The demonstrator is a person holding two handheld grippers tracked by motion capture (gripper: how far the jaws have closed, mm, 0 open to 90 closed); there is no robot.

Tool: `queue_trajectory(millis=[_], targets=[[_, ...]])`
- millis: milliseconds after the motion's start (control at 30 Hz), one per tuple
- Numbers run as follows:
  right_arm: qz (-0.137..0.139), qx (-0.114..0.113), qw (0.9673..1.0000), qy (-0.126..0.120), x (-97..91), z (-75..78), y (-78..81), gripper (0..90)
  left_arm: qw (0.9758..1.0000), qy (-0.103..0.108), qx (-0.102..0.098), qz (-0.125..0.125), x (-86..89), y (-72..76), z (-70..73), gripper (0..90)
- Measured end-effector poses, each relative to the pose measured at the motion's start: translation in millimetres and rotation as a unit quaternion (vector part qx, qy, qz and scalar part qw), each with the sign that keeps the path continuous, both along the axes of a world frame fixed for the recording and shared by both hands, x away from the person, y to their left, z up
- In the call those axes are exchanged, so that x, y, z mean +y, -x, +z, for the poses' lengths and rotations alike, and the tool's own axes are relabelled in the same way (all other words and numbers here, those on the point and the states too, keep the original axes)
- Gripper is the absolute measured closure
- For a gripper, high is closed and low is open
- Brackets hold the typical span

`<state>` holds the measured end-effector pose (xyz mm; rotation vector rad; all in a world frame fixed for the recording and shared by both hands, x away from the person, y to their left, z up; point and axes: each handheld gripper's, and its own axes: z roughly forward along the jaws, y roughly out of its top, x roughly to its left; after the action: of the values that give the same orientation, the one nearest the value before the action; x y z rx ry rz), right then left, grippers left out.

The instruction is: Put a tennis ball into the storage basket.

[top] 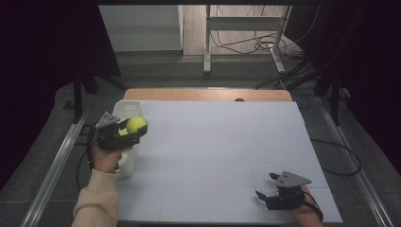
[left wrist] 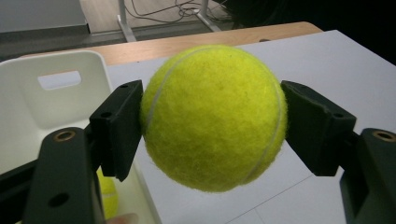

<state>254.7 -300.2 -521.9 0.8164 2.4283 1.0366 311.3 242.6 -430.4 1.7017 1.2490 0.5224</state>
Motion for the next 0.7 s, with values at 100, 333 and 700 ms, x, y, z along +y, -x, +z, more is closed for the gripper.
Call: queue_trajectory(millis=[100, 333, 700], targets=[[0.0, 0.0, 1.0, 0.0, 0.0, 0.1, 0.2, 16.9, 1.0, 0.002, -0.001, 0.004, 3.5, 0.8, 0.1, 25.9], [0.0, -0.001, 1.0, 0.001, 0.0, 0.1, 0.1, 16.9, 0.9998, 0.005, -0.001, 0.019, 14.2, 4.0, -0.6, 25.9], [0.0, 0.0, 1.0, 0.001, 0.1, -0.1, 0.1, 16.9, 0.9994, 0.01, 0.002, 0.034, 26.1, 8.2, -3.1, 25.9]])
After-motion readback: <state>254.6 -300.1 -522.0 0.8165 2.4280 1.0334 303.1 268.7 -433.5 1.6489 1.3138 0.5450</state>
